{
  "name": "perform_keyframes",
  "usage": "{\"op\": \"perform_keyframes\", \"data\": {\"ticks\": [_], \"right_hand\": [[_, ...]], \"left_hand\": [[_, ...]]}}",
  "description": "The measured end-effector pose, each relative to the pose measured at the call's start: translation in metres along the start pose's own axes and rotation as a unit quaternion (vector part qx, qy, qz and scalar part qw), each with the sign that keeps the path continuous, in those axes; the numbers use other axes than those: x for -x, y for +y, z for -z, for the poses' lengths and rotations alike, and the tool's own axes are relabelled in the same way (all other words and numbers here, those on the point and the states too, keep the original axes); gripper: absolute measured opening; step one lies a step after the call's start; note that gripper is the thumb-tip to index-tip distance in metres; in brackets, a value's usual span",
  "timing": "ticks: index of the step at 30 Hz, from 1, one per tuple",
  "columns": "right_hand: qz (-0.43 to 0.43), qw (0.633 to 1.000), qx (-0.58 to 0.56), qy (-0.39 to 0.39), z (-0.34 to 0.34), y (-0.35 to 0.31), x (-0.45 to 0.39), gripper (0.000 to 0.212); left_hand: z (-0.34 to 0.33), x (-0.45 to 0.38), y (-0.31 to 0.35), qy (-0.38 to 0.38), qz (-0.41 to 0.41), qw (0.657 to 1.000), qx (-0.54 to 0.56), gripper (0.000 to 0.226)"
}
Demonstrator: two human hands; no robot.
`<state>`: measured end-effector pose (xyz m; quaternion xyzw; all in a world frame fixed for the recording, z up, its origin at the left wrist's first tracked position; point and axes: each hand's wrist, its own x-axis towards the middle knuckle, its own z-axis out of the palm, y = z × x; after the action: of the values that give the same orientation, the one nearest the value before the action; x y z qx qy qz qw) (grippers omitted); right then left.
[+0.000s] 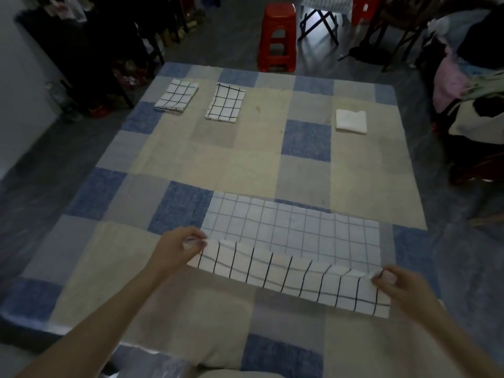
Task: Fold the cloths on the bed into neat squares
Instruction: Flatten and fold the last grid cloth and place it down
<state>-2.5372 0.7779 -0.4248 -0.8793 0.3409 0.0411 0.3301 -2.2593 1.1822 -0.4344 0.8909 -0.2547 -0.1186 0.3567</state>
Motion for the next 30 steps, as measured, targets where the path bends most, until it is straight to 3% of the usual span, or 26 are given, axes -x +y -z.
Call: {"op": "perform_keyframes", "data": {"ticks": [7, 9, 10, 13, 15, 17, 19, 22, 30], "right_hand": [[-0.077, 0.994, -0.025, 0.069, -0.007, -0.006, -0.063, 0.024], [-0.096, 0.991, -0.039, 0.082, -0.009, -0.012, -0.070, 0.015], [-0.105, 0.989, -0.043, 0.093, -0.011, -0.017, -0.071, 0.010], [-0.113, 0.975, 0.016, 0.189, -0.025, -0.028, -0.069, 0.046], [-0.066, 0.972, 0.062, 0.219, -0.040, -0.043, -0.063, 0.052], [0.008, 0.977, 0.092, 0.192, -0.062, -0.057, -0.055, 0.047], [0.026, 0.980, 0.131, 0.147, -0.086, -0.068, -0.047, 0.050], [-0.004, 0.979, 0.179, 0.100, -0.119, -0.080, -0.038, 0.060], [0.009, 0.971, 0.224, 0.084, -0.133, -0.076, -0.053, 0.074]], "left_hand": [[-0.027, -0.077, 0.011, 0.006, 0.065, 0.996, -0.054, 0.025], [-0.033, -0.091, 0.012, -0.003, 0.059, 0.996, -0.072, 0.033], [-0.037, -0.094, 0.015, 0.008, 0.047, 0.996, -0.072, 0.040], [-0.057, -0.087, 0.041, 0.056, -0.043, 0.996, -0.062, 0.050], [-0.079, -0.068, 0.061, 0.015, -0.123, 0.990, -0.064, 0.051], [-0.109, -0.049, 0.071, -0.061, -0.194, 0.975, -0.095, 0.047], [-0.138, -0.038, 0.071, -0.096, -0.214, 0.964, -0.125, 0.036], [-0.161, -0.036, 0.071, -0.117, -0.161, 0.966, -0.164, 0.042], [-0.166, -0.042, 0.069, -0.140, -0.115, 0.948, -0.262, 0.057]]}}
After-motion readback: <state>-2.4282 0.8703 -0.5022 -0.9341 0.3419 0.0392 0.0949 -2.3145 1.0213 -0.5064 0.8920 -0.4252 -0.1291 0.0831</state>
